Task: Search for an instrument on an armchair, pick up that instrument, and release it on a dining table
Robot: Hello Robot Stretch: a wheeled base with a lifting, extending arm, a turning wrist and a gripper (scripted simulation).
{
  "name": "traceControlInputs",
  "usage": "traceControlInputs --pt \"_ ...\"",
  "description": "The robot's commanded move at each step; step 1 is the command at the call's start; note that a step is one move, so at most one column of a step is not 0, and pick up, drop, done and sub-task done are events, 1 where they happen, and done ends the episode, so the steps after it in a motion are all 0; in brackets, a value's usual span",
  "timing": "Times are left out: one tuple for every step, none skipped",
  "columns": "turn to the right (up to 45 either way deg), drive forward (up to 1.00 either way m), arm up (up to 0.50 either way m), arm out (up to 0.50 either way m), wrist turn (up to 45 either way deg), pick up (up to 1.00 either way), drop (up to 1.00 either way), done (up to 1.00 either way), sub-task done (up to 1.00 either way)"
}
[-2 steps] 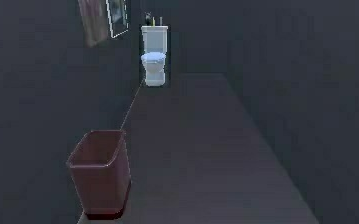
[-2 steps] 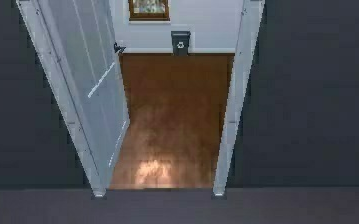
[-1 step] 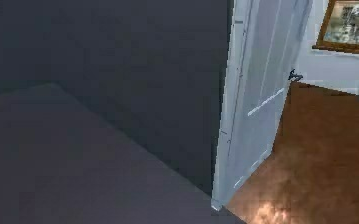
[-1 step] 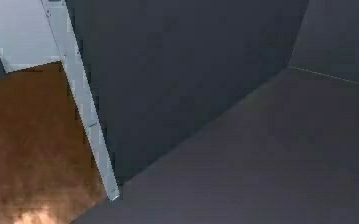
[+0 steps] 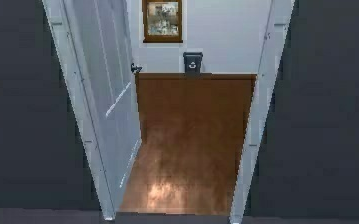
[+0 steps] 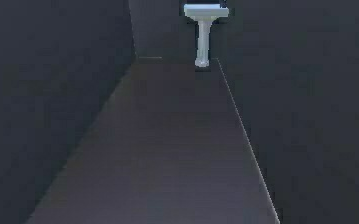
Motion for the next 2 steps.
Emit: traceControlInputs --pt "0.0 1.0 0.0 0.0 0.0 0.0 0.0 0.0 0.0" --pt "0.0 1.0 0.0 0.0 0.0 0.0 0.0 0.0 0.0"
